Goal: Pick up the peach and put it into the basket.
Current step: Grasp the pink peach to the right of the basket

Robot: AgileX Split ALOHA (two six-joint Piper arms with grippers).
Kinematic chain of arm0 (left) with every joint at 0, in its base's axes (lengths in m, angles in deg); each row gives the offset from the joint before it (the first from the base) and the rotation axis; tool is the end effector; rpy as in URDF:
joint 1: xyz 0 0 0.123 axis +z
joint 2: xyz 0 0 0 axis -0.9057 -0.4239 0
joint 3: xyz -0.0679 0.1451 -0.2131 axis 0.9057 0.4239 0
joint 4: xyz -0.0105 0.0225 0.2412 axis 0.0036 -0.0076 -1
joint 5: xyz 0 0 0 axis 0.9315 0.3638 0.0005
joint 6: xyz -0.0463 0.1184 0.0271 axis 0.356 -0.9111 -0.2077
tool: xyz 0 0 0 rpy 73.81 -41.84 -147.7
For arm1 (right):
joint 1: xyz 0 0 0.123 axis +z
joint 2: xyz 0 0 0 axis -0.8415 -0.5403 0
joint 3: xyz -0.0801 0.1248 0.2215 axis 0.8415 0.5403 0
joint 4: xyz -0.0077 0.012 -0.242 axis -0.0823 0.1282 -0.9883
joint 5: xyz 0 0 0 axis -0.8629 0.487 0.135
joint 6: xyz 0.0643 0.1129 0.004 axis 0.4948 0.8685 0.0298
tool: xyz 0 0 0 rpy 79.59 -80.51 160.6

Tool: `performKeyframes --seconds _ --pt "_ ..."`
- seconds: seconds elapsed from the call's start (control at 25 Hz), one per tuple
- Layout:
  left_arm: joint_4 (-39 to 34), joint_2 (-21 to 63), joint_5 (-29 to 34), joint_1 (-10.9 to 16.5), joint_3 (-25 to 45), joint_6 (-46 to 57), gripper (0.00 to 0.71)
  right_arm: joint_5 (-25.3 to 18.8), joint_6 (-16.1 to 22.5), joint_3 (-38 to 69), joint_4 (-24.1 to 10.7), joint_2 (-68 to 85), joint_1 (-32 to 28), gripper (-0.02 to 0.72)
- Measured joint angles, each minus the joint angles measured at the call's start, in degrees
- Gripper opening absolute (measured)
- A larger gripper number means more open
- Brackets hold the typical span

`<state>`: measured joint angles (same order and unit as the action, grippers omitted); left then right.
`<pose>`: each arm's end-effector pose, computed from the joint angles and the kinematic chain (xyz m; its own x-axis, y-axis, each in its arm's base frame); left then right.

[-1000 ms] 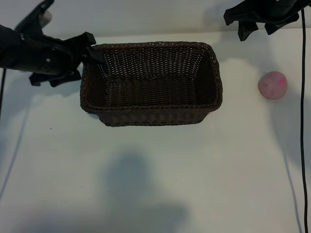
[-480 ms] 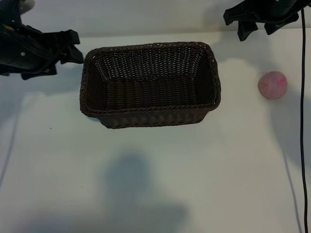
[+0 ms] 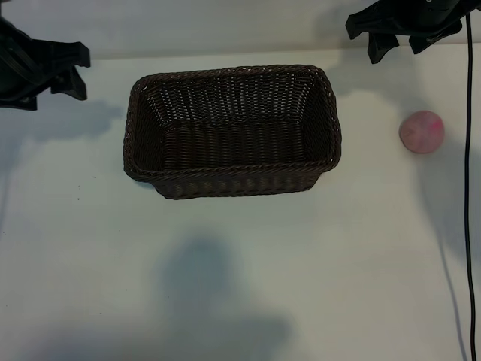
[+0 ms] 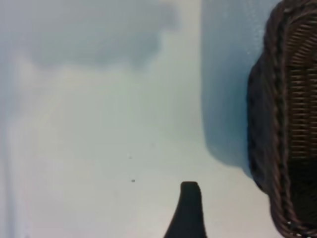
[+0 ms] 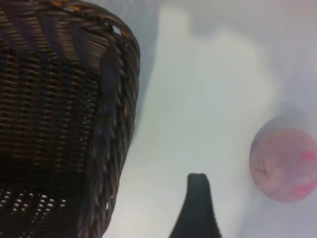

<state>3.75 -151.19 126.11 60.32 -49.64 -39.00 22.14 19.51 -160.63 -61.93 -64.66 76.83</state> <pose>0.3426 -0.0403 0.2516 -0.8652 -0.1542 -0.4772 -0.0662 0.9783 -0.1962 0.4020 0.1437 0.2420 -0.8901 -0.2674 -0.3692 -0.2968 0.9546 0.0241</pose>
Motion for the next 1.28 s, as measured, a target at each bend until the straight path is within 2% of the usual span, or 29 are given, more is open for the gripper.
performKeyframes --seconds 0.4,0.52,0.68,0.76,0.88,1.12,1.28 --pt "-0.3 -0.1 0.1 0.5 -0.1 -0.1 0.597 0.6 0.0 0.0 0.9 0.0 0.0 0.558" --pt "-0.3 -0.2 -0.6 0.5 -0.1 -0.1 0.596 -2.4 0.0 0.0 0.1 -0.7 0.0 0.555" --pt "-0.3 -0.2 -0.9 0.5 -0.1 -0.1 0.595 -3.6 2.9 1.0 -6.5 -3.5 0.0 0.547" --pt "-0.3 -0.2 -0.9 0.5 -0.1 -0.1 0.595 -1.9 4.5 2.6 -8.3 -3.9 -0.2 0.546" --pt "-0.3 -0.2 -0.9 0.5 -0.1 -0.1 0.595 2.6 6.6 5.8 -8.4 -3.9 -1.0 0.545" --pt "-1.3 -0.2 -0.9 0.5 -0.1 -0.1 0.595 11.5 8.6 12.6 -5.2 -4.0 -6.5 0.531" --pt "-1.7 -0.2 -0.9 0.5 -0.1 -0.1 0.595 14.3 8.6 16.3 -4.2 -4.0 -9.7 0.515"
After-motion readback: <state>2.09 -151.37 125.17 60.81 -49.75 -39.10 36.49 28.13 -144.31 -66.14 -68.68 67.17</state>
